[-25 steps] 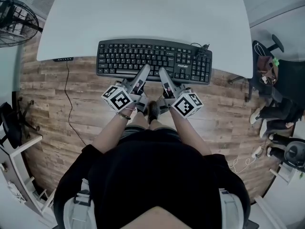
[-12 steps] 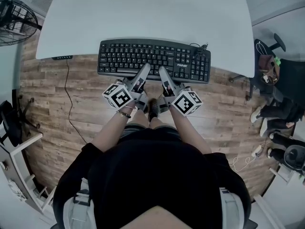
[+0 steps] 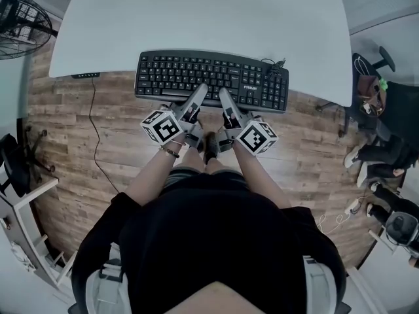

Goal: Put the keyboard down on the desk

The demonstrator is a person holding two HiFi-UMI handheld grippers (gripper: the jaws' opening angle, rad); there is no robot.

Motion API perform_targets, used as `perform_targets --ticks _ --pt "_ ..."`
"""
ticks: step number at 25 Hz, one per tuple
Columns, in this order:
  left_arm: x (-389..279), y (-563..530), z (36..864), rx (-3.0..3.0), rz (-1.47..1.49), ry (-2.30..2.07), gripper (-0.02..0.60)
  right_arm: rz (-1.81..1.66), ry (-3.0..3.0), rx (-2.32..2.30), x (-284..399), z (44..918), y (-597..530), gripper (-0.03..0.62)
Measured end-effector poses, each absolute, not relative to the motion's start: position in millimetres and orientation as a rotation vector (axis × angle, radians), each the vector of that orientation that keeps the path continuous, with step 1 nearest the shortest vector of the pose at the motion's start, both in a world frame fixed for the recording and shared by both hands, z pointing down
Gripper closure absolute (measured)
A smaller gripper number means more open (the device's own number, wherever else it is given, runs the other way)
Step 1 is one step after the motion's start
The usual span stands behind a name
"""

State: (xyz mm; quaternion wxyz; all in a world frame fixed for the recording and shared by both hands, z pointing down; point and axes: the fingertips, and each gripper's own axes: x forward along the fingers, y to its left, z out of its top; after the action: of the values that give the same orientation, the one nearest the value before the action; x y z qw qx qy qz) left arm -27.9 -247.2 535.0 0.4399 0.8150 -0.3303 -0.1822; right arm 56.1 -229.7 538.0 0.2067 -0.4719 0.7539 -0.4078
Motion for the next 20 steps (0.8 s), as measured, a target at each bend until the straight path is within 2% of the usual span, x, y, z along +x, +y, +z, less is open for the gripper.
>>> perform_targets --ticks 20 --pt "-27 -258 537 2.012 -0.472 -0.835 0.428 -1.177 2.091 -1.291 58 543 -241 0.419"
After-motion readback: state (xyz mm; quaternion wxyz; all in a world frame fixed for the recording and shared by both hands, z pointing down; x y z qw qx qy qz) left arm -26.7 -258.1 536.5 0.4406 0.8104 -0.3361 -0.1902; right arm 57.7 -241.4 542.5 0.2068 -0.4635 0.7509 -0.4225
